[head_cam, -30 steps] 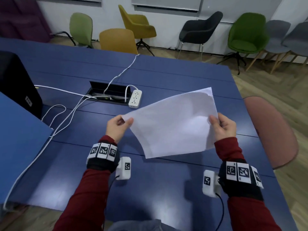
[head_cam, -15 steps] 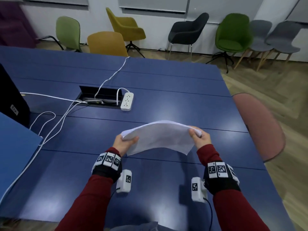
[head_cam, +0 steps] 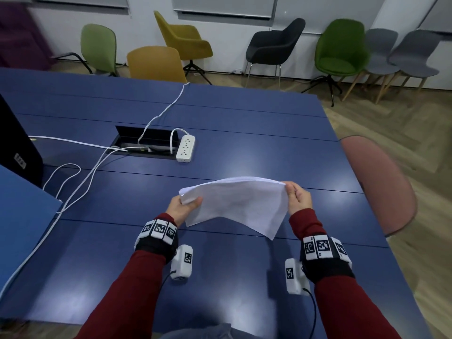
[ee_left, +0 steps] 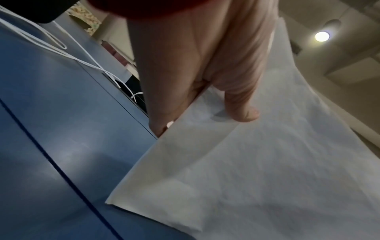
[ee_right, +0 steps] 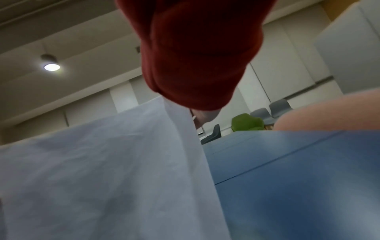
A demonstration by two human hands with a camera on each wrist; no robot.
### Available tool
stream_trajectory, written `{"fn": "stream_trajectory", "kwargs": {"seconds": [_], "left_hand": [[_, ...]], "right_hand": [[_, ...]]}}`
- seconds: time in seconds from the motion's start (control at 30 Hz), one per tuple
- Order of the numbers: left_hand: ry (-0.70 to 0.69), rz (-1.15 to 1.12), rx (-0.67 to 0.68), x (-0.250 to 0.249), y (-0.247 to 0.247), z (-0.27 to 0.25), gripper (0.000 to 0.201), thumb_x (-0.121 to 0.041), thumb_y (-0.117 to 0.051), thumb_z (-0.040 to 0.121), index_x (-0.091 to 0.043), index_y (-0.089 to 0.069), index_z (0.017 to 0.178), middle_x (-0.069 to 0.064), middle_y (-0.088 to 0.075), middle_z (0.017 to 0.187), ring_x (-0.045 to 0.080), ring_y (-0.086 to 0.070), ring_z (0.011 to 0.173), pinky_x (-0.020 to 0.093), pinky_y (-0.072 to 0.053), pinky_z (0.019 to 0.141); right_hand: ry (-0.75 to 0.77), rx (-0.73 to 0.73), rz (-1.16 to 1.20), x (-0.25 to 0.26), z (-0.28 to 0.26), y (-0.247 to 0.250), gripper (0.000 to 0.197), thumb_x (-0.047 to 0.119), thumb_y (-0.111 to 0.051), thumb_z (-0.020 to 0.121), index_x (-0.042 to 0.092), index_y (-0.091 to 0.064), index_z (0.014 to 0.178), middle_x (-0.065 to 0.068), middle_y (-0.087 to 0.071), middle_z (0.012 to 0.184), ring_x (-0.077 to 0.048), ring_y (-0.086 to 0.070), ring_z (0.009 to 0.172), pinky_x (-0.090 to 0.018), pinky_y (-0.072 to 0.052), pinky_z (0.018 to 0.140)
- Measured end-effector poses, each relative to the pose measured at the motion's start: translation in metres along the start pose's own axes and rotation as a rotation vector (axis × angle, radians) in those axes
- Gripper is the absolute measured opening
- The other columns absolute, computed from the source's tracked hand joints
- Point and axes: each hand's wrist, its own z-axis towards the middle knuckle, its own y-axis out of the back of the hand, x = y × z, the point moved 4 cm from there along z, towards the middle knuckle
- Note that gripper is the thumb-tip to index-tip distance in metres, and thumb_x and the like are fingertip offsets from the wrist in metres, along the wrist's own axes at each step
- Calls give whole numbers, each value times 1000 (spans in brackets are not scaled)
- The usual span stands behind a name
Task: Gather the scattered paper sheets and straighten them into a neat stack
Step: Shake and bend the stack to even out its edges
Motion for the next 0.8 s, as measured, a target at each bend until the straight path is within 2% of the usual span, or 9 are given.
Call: {"fn": "stream_trajectory", "kwargs": {"seconds": [0.1,0.2,0.3,0.37,0.43,0.53,0.63,0.73,0.8], "left_hand": [[-40,76,-88,-10,0,-3,13,-12,-66,85,-6,-65,96,12,-63,97,23,-59,93,38,-48,88],[-154,176,-160,-37,-4,-2,11,-22,-65,83,-18,-65,72,11,-65,88,21,-58,84,37,-50,83],[-320,509,-94,-74,-23,-16,15,-26,-60,82,-22,-72,90,8,-73,93,29,-65,93,40,-50,87],[-492,684,-78,-97,-38,-29,22,-15,-58,85,-24,-73,99,4,-73,98,28,-63,98,31,-44,80],[-610,738,-96,-120,-47,-42,19,-18,-60,86,-23,-72,99,2,-73,98,27,-63,98,28,-39,75],[-600,626,-56,-134,-38,-43,19,-34,-71,75,-21,-71,89,-1,-73,86,23,-66,86,32,-50,76],[-561,495,-136,-142,-15,-37,27,-42,-79,61,-24,-70,79,-5,-70,78,17,-65,75,31,-53,73],[-608,24,-156,-152,-4,-43,20,-15,-82,66,-22,-66,76,-1,-65,76,0,-60,64,18,-52,66],[-691,-246,-104,-157,-6,-54,24,-9,-79,70,-18,-66,88,6,-62,85,0,-59,68,12,-50,66]], "right_hand": [[33,57,-252,5,3,8,36,36,-46,88,11,-70,97,-5,-70,86,-25,-64,87,-37,-49,85],[86,188,-595,19,7,8,29,33,-52,90,14,-71,99,-13,-73,87,-33,-65,89,-37,-48,84],[127,231,-815,35,11,0,19,25,-49,93,17,-64,84,-19,-64,78,-39,-61,83,-37,-45,77],[148,257,-721,43,12,-8,23,19,-47,94,21,-51,71,-10,-51,66,-34,-51,71,-36,-43,70],[196,234,-605,51,12,-13,24,18,-45,93,21,-45,70,3,-41,56,-27,-42,67,-35,-39,67],[216,121,-465,50,15,-5,24,29,-41,88,23,-47,66,7,-42,55,-25,-42,65,-31,-36,67],[176,29,-195,42,21,9,28,27,-44,88,6,-62,89,-15,-65,78,-24,-58,76,-35,-48,77],[159,54,64,51,18,11,18,8,-45,94,12,-62,94,-6,-65,87,-2,-58,79,-23,-47,80],[129,68,185,50,15,7,23,8,-44,95,20,-63,94,1,-64,89,-4,-58,83,-20,-47,81]]}}
